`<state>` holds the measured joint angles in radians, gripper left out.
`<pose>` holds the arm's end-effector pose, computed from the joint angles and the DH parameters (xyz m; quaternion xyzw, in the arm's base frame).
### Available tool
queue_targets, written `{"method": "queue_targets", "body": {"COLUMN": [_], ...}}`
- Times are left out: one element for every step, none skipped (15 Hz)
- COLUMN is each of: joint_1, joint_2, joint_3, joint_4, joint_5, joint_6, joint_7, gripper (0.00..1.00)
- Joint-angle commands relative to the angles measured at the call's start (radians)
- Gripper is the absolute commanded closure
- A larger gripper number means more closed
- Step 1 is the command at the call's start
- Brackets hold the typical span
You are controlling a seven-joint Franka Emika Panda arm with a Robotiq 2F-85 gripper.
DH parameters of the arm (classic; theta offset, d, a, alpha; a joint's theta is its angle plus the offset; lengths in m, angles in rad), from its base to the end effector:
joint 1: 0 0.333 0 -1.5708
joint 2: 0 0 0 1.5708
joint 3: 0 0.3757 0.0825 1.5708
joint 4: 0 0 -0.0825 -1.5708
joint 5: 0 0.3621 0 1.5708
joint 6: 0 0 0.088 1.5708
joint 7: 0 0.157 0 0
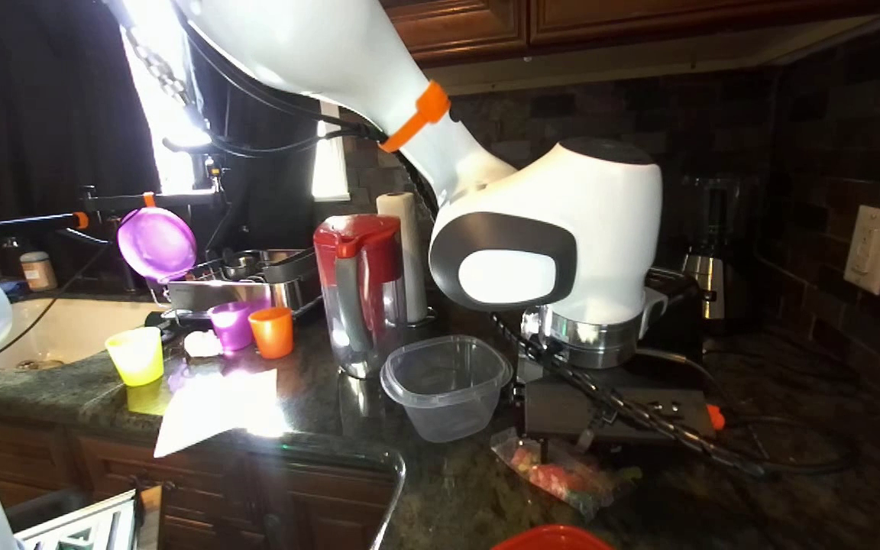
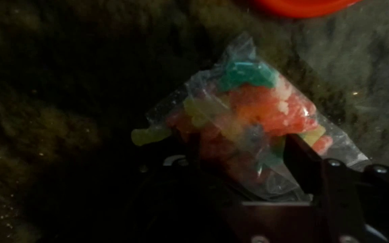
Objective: Uncover the lunchbox and put the plastic inside it
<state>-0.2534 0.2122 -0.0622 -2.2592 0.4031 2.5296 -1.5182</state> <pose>0.5227 -0.1628 0.2998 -0.8985 -0.4230 -0.1080 0.0454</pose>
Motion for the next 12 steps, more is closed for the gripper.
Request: {"method": "queue_targets", "body": {"joint_1": [-0.008, -0.004, -0.001, 0.001, 0.002, 0.002, 0.001, 0.001, 0.002, 0.002, 0.002, 0.001], "joint_2": [0.027, 0.033, 0.040, 0.046, 0.048, 0.045, 0.043, 0.040, 0.037, 0.036, 0.032, 0.028], "joint_3": [0.019, 0.015, 0.012, 0.011, 0.011, 0.011, 0.011, 0.009, 0.007, 0.006, 0.005, 0.002], "joint_4": [-0.013, -0.014, -0.014, -0.015, -0.016, -0.015, -0.014, -0.014, -0.015, -0.014, -0.014, -0.016], "joint_5": [0.045, 0.026, 0.008, -0.005, -0.011, -0.016, -0.017, -0.021, -0.028, -0.034, -0.039, -0.047], "joint_6": [0.057, 0.067, 0.077, 0.092, 0.096, 0.095, 0.099, 0.096, 0.095, 0.092, 0.092, 0.088], "joint_7": [-0.056, -0.046, -0.034, -0.027, -0.023, -0.020, -0.019, -0.018, -0.015, -0.013, -0.011, -0.007], "gripper": [0.10, 0.09, 0.22, 0.41, 0.42, 0.47, 0.53, 0.62, 0.65, 0.67, 0.72, 0.80]}}
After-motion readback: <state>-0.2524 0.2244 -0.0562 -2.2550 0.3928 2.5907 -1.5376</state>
